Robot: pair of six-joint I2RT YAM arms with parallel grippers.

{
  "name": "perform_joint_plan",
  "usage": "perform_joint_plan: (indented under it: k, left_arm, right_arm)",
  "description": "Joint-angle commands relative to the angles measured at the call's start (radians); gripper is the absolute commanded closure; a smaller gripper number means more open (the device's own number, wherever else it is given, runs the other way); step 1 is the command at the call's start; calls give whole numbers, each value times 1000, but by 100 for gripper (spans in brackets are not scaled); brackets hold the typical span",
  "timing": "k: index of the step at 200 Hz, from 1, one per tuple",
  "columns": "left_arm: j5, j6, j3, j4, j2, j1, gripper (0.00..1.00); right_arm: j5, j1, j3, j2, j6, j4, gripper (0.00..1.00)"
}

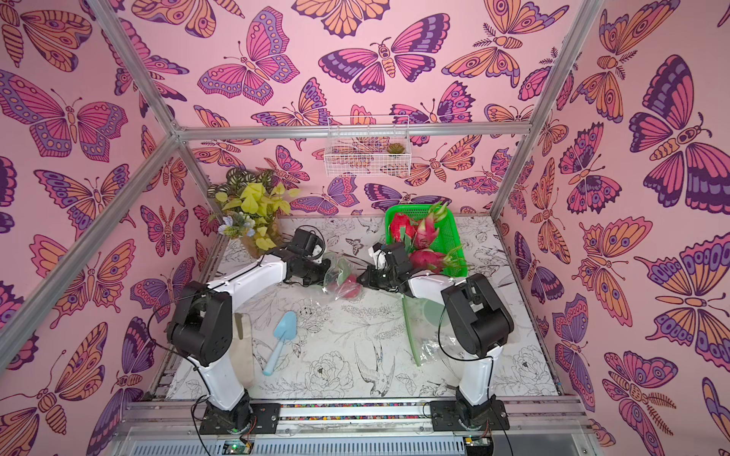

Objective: Open the zip-top bag and take out the dragon fruit
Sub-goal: Pick up the dragon fruit from the zipper food storage bag.

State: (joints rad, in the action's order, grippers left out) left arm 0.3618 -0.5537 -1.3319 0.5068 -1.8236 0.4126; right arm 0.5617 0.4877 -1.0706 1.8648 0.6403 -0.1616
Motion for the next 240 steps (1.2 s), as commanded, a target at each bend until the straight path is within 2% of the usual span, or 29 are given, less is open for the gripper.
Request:
perform_joint_plan:
  k: [1, 38, 88, 116, 128, 155, 189, 202, 222, 240]
  left_arm:
    - [-75, 38, -10, 115, -17, 0, 67]
    - [-174, 64, -36, 189, -32, -9, 61]
    - [-340, 90, -87, 261, -48, -21, 62]
    - [-392, 89, -103, 278, -51, -18, 65]
    - [-373, 89, -108, 274, -55, -19, 66]
    - [-231, 73, -99, 235, -12, -8, 68]
    - [-27, -46, -38, 133, 59, -1, 65]
    - [-21, -87, -30, 133, 67, 12, 65]
    - [-48, -129, -18, 134, 82, 21, 57]
    - [-56, -149, -6, 136, 77, 10, 56]
  right_arm:
    - [-2, 9, 19, -36, -4, 9, 100]
    - [1, 9, 28, -50, -10, 15, 100]
    - [7, 9, 49, -70, -13, 9, 100]
    - [21, 9, 55, -70, -6, -6, 100]
    - [29, 9, 58, -70, -2, -16, 100]
    - [60, 15, 71, -75, 12, -41, 100]
    - [74, 39, 108, -90, 29, -68, 100]
    - [78, 56, 129, -100, 48, -90, 100]
    - [78, 92, 151, -116, 64, -100, 100]
    - [78, 116, 182, -134, 93, -136, 100]
